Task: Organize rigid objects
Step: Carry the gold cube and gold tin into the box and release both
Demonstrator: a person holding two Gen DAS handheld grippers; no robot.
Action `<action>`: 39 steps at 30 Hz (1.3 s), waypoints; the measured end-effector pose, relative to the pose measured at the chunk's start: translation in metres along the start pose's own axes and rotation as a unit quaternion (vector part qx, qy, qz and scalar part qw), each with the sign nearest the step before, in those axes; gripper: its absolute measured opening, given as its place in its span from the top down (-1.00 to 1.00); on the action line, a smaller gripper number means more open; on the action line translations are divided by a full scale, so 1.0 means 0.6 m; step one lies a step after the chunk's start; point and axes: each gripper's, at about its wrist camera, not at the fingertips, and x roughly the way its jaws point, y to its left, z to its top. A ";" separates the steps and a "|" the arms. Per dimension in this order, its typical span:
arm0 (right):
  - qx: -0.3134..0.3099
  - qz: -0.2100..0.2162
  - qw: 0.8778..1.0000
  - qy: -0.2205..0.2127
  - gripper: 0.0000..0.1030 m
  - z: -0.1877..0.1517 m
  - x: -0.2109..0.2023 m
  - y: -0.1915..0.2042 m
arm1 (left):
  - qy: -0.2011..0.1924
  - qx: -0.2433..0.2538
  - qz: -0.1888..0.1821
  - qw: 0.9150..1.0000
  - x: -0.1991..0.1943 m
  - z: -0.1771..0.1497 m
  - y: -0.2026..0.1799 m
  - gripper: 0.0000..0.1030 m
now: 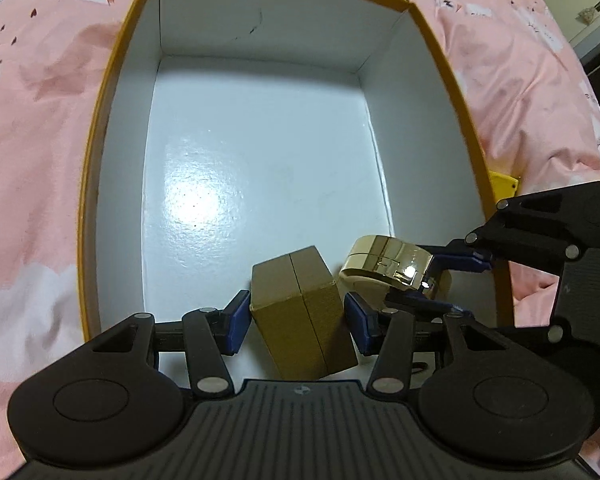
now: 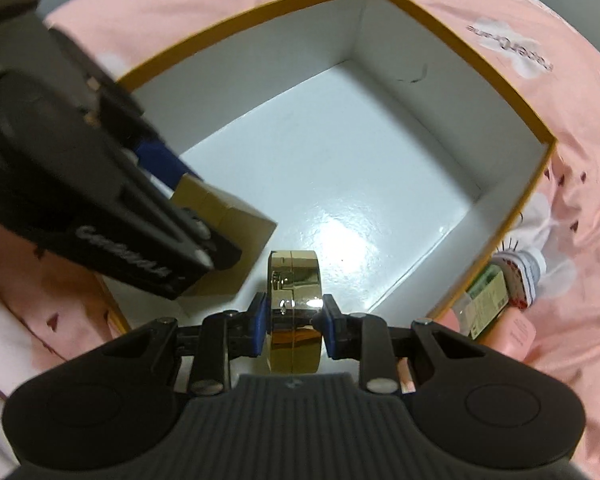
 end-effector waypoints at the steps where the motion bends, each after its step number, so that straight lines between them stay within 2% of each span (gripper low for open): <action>1: -0.017 -0.011 1.000 0.003 0.49 0.002 0.004 0.005 | 0.004 -0.003 -0.002 1.000 0.004 0.003 0.002 -0.11; 4: -0.063 -0.041 0.997 0.004 0.49 0.004 0.011 0.014 | 0.010 -0.011 -0.007 1.000 0.008 0.010 0.007 -0.11; 10: -0.108 -0.035 0.993 0.021 0.47 0.011 0.023 0.015 | 0.021 -0.008 -0.007 1.000 0.008 0.016 0.011 -0.10; 12: -0.098 -0.022 0.995 0.018 0.43 0.010 0.016 0.010 | 0.026 -0.005 -0.009 1.000 0.011 0.017 0.009 -0.11; 14: -0.074 0.004 0.997 0.019 0.28 0.012 0.009 -0.004 | 0.029 -0.003 -0.010 1.000 0.013 0.018 0.007 -0.10; 18: -0.026 0.054 0.998 0.026 0.28 0.011 0.000 -0.032 | 0.041 0.004 -0.016 0.999 0.018 0.020 -0.003 -0.10; 23: -0.002 0.101 0.994 0.029 0.35 0.009 -0.009 -0.040 | 0.045 0.011 -0.006 0.999 0.015 0.018 -0.005 -0.10; 27: 0.004 0.105 0.994 0.027 0.43 0.012 -0.009 -0.045 | 0.047 0.018 0.013 0.999 0.006 0.017 0.001 -0.08; 29: 0.005 0.105 0.994 0.023 0.58 0.014 -0.009 -0.048 | 0.048 0.022 0.020 0.998 0.006 0.019 0.001 -0.07; 32: 0.007 0.100 0.995 0.024 0.65 0.015 -0.009 -0.052 | 0.051 0.031 0.023 0.998 0.009 0.021 -0.006 -0.06; 39: 0.011 0.070 0.997 0.014 0.63 0.010 -0.029 -0.058 | 0.079 0.057 0.025 0.995 0.030 0.015 -0.029 -0.05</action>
